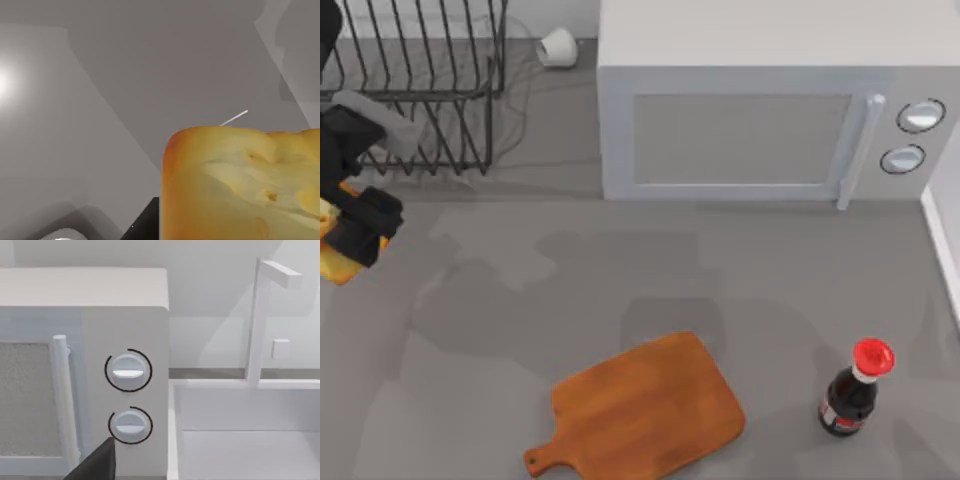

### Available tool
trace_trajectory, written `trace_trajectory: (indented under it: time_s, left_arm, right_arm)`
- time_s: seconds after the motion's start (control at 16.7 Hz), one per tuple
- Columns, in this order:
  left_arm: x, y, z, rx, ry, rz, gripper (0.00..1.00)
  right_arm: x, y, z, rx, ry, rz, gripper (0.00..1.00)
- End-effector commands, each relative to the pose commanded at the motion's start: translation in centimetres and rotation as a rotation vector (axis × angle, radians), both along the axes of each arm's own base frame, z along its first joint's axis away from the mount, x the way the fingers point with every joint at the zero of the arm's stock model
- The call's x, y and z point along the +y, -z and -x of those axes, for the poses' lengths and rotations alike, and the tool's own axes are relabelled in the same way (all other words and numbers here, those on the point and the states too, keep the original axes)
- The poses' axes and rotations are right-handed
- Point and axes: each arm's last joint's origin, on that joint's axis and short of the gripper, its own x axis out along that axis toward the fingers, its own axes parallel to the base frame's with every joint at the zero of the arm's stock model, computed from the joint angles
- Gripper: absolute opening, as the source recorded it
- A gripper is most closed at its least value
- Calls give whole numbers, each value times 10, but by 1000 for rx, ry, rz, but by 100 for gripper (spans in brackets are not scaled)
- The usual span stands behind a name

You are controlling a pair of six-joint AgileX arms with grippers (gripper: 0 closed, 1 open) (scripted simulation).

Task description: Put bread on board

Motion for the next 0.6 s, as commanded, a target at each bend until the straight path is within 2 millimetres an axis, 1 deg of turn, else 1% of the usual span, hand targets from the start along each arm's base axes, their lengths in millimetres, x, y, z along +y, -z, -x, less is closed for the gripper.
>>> trace_trajectory:
  time_s: [0.18,0.3,0.42,0.6]
  left_arm:
    - [-45,6,3,12,-74,-6,0]
    - [-80,11,11,21,-144,-13,0]
    - [-115,16,24,31,-232,-23,0]
    - [-165,23,51,36,-379,-40,0]
  right_arm:
    - [0,0,0,0,0,0,100]
    - [0,0,0,0,0,0,100]
    - [0,0,0,0,0,0,100]
    - [0,0,0,0,0,0,100]
